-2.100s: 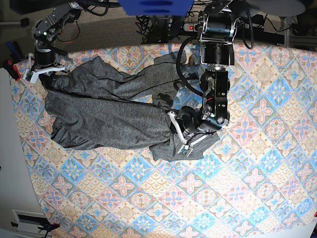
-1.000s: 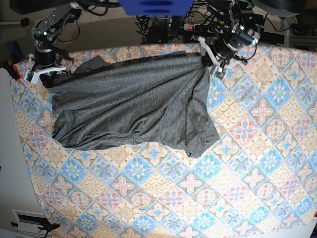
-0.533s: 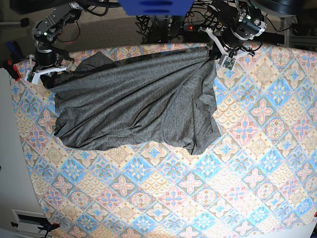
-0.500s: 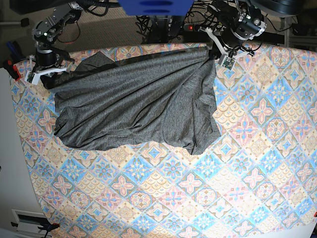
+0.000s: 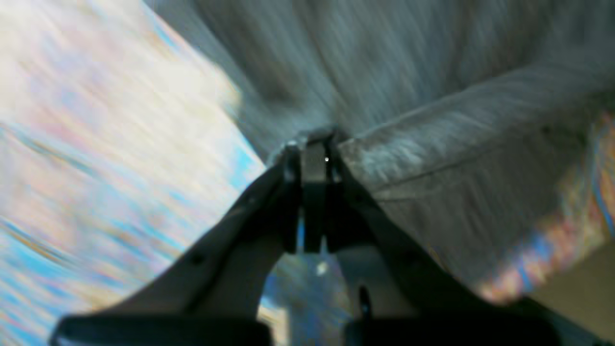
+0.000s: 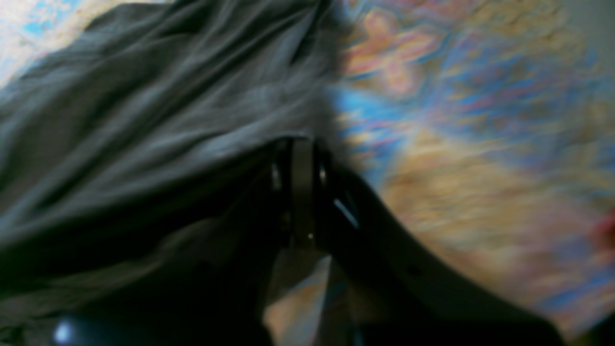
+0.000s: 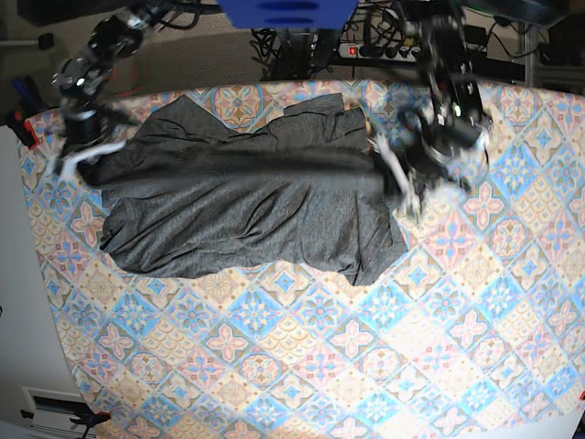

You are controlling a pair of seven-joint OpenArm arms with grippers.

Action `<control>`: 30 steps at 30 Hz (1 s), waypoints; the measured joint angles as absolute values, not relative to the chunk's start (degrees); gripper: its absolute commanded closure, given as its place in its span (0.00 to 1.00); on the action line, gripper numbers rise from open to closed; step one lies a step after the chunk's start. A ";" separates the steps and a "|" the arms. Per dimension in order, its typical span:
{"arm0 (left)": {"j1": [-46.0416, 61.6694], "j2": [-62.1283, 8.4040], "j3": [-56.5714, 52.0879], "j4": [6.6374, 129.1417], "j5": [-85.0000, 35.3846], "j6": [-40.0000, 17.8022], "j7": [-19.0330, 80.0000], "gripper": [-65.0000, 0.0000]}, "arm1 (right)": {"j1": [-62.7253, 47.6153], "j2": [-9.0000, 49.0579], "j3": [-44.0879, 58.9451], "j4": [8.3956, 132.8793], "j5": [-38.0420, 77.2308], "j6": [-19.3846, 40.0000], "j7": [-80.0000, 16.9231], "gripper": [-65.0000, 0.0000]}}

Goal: Layout the t-shirt on the table in an organized manner, then fold the t-shirt properly
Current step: 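Lift the shirt with both grippers and shake it out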

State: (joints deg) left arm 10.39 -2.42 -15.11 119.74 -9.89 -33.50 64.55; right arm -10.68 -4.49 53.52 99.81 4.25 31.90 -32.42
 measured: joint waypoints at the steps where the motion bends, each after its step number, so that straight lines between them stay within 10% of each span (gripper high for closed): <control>1: 6.83 -2.37 -15.11 119.77 -10.09 -33.47 67.44 1.00 | -8.58 -3.55 52.64 100.05 4.60 32.03 -33.95 1.00; 17: -34.72 -2.72 -14.98 96.23 -9.58 -26.89 79.96 1.00 | 21.63 11.46 41.76 96.57 6.44 33.15 -55.24 1.00; 30: -59.29 -4.95 -14.92 65.71 -2.22 -24.32 66.00 1.00 | 39.57 16.88 37.04 76.90 6.26 33.63 -57.06 1.00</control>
